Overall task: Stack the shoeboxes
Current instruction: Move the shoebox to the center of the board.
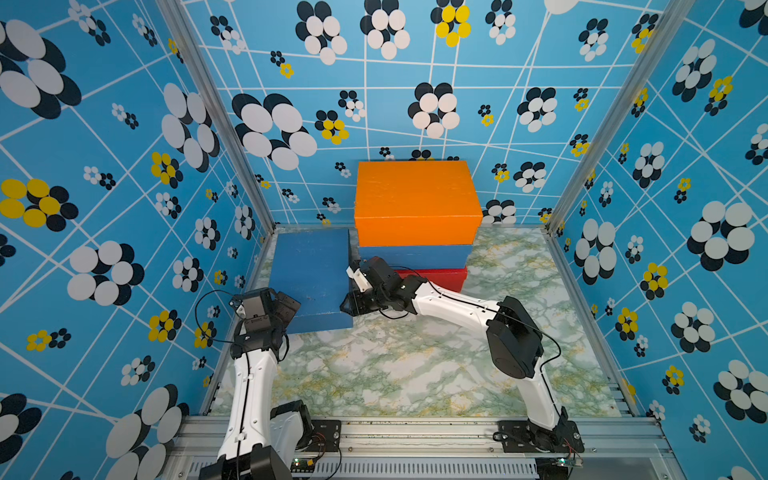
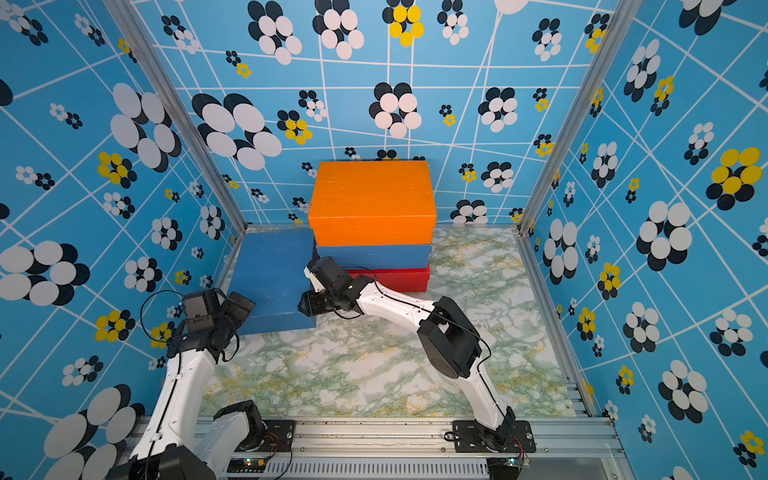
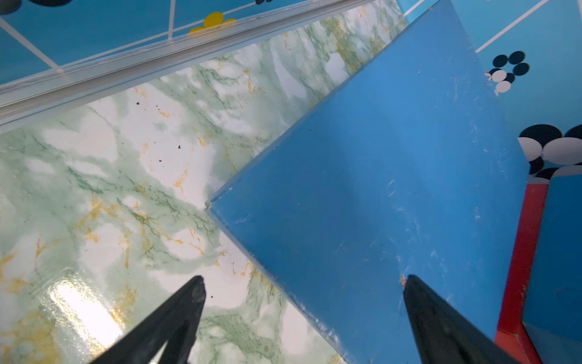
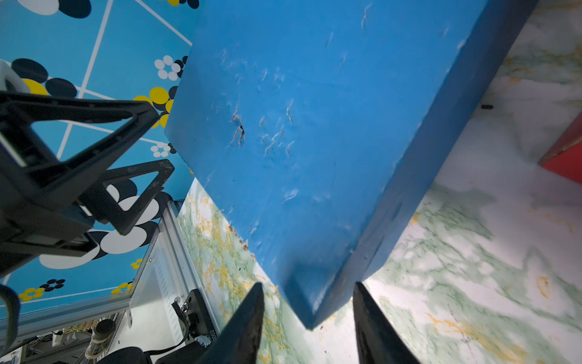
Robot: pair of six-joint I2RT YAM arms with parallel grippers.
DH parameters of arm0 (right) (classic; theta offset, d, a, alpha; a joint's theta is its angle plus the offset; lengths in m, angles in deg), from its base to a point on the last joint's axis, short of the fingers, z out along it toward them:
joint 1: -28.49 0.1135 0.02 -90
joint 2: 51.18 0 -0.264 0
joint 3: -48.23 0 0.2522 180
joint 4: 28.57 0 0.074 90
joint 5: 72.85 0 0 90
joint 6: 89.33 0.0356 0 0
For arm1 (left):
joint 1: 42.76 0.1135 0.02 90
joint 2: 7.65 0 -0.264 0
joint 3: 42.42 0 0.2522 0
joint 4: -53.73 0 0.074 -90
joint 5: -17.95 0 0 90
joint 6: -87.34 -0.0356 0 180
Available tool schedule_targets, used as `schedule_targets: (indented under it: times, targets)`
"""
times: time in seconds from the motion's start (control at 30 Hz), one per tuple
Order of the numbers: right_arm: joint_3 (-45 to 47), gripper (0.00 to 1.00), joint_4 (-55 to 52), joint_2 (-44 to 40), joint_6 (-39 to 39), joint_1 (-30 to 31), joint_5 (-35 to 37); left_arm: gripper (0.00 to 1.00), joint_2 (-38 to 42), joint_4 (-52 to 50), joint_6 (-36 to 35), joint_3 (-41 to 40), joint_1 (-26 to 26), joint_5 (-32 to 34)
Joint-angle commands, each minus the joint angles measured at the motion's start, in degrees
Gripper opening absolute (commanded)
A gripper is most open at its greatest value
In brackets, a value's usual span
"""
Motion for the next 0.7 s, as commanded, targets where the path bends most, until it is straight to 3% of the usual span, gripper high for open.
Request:
schedule_targets:
  times: [0.0, 0.17, 0.33, 0.67]
  targets:
    - [-1.3, 0.49, -1.8, 1.1, 0.0, 0.4, 1.2, 1.0, 2.3, -4.3, -1.2, 0.4, 0.7, -0.6]
    - [0.4, 0.57, -1.6, -0.2, -0.2, 0.4, 1.9, 0.99, 1.8, -5.6, -2.8, 5.0, 4.2, -1.6]
    - [1.8, 0.7, -2.1, -1.4, -1.0, 0.4, 2.3, 0.99, -4.4, -5.3, -5.5, 9.6, 10.4, -2.3]
    - [-0.8, 0.73, -5.0, -0.4, -2.1, 0.4, 1.2, 1.0, -12.0, -1.7, -5.3, 8.8, 11.3, -4.3]
